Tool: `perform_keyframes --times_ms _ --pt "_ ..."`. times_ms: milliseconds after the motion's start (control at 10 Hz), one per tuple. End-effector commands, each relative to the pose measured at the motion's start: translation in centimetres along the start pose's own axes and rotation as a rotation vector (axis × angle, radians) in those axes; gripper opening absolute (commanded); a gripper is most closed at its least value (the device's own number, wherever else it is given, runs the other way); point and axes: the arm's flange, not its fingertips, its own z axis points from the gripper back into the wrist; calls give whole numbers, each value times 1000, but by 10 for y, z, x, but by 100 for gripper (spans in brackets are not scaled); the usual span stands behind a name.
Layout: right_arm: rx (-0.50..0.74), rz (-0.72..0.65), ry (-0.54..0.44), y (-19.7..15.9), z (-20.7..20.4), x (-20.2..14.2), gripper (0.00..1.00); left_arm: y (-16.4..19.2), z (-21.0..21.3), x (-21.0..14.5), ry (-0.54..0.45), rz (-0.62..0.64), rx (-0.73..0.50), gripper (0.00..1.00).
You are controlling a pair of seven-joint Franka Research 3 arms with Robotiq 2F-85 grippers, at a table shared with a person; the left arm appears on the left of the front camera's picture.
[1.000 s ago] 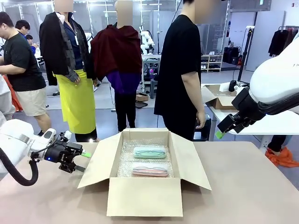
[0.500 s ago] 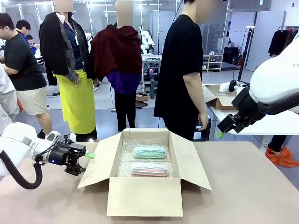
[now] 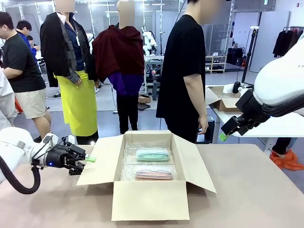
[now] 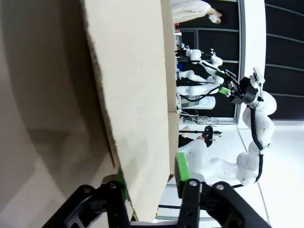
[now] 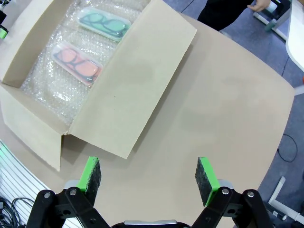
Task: Pack the glasses set securely to prepare it for shipping.
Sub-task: Position the Package Box on the left side of the table.
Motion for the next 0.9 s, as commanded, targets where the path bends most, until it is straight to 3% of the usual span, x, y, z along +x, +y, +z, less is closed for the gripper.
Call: perform_keyframes --times_ms 0,100,500,600,700,800 --pt "-4 0 -6 1 0 3 100 -5 4 6 -19 -7 -50 7" --pt "-4 0 -6 1 0 3 100 -6 6 7 -23 -8 -60 0" --pt "-4 0 -6 1 0 3 100 -5 11 11 -25 -4 -69 0" --pt "-4 0 -6 1 0 3 100 -4 12 14 -72 -28 8 0" --pt "-4 0 -6 1 0 3 100 -5 5 4 -5 -10 -28 0" --pt "-4 0 -6 1 0 3 100 -5 5 4 -5 -10 -28 0"
